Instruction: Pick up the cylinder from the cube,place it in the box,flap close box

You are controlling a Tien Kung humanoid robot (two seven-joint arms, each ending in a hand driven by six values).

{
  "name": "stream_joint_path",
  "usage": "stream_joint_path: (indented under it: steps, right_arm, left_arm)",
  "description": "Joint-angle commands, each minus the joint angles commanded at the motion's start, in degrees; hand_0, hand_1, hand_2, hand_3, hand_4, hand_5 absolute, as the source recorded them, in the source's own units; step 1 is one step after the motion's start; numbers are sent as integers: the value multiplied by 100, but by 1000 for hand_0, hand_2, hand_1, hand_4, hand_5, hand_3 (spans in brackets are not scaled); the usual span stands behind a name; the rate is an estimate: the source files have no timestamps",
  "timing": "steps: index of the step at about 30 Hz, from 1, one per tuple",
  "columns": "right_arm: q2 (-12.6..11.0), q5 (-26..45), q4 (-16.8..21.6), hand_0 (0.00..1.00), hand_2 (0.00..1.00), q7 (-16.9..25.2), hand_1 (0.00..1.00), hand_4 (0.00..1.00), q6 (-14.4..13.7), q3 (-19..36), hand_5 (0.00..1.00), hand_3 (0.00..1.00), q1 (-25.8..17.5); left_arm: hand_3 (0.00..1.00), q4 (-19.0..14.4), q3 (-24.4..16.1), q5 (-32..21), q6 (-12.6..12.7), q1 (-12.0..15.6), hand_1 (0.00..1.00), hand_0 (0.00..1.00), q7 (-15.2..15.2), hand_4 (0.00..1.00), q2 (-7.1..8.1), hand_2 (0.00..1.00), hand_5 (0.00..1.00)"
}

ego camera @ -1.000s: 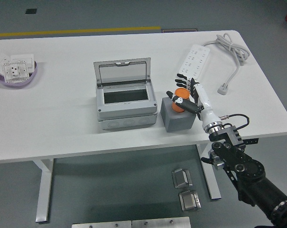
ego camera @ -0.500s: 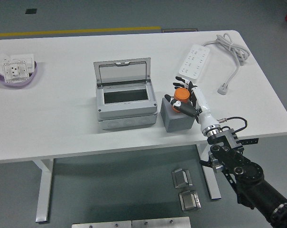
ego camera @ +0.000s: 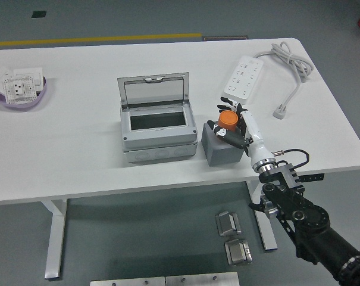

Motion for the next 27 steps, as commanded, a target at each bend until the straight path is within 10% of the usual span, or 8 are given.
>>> stream_joint_path:
  steps: [5, 6, 17, 18, 27]
  right_arm:
    - [11, 45, 6, 684, 663, -22, 702, 193, -29, -60, 2, 700, -10]
    - [14, 45, 10, 695, 618, -34, 661, 2, -36, -75, 2, 624, -10]
    - [25, -85, 121, 683, 604, -262, 642, 2, -50, -150, 2, 599, -16]
    - [26, -93, 132, 604, 525, -270, 560, 2, -49, -149, 2, 472, -15]
    - [-23, -173, 274, 553, 465, -301, 469, 2, -52, -59, 2, 341, 8]
  left_arm:
    - [886, 0, 6, 4, 1, -8, 684, 728, -5, 815, 11, 716, 499]
    - [886, 0, 9, 2, 1, -9, 684, 728, -7, 814, 13, 716, 498]
    - [886, 0, 39, -26, -7, -13, 683, 726, -26, 814, 6, 716, 496]
    - [885, 0, 41, -30, -9, -13, 684, 724, -28, 815, 5, 716, 487]
    - [885, 0, 81, -95, -31, -14, 683, 723, -48, 814, -4, 715, 485]
